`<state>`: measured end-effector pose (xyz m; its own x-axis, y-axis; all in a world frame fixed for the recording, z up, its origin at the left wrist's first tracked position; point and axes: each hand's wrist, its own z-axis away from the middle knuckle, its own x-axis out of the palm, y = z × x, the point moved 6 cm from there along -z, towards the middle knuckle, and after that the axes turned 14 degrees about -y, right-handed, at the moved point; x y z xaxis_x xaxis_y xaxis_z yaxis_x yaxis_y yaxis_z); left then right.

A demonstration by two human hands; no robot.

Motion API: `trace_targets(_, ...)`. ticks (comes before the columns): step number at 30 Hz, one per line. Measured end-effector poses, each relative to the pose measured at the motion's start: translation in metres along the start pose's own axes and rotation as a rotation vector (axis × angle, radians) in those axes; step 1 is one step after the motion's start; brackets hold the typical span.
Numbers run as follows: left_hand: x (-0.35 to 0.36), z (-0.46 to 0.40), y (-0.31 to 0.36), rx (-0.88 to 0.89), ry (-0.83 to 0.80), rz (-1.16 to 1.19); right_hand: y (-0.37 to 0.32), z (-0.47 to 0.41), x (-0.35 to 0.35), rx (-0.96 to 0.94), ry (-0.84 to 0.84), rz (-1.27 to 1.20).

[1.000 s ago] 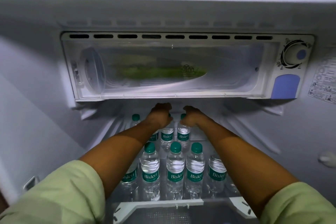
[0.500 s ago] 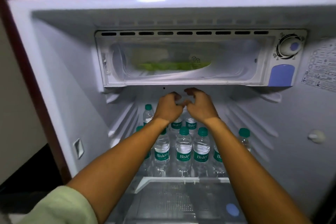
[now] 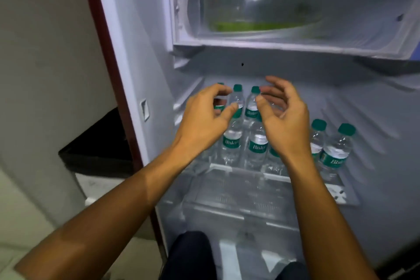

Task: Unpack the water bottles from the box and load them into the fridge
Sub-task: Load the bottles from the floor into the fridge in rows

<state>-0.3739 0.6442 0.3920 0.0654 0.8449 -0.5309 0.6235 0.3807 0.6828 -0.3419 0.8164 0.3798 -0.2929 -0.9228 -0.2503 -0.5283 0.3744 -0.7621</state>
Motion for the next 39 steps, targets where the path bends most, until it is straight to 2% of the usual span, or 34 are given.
trace_targets(13,-0.067,0.128,-0.005,-0.035,0.202,0.095,-0.046,0.069,0.096,-0.300,-0.248,-0.208)
trace_targets(19,-0.088,0.188,-0.040,-0.144,0.326,0.018,-0.050,0.105,0.152,-0.355,-0.476,-0.370)
trace_targets(23,-0.100,0.239,-0.084,-0.337,0.356,-0.015,-0.039,0.130,0.196,-0.271,-0.639,-0.459)
trace_targets(27,-0.112,0.311,-0.139,-0.602,0.401,-0.067,-0.019,0.154,0.248,-0.165,-0.808,-0.481)
trace_targets(33,-0.102,0.424,-0.203,-0.989,0.395,-0.048,0.022,0.195,0.322,0.005,-1.080,-0.372)
trace_targets(39,-0.069,0.494,-0.237,-1.201,0.360,-0.054,0.060,0.243,0.381,0.062,-1.306,-0.212)
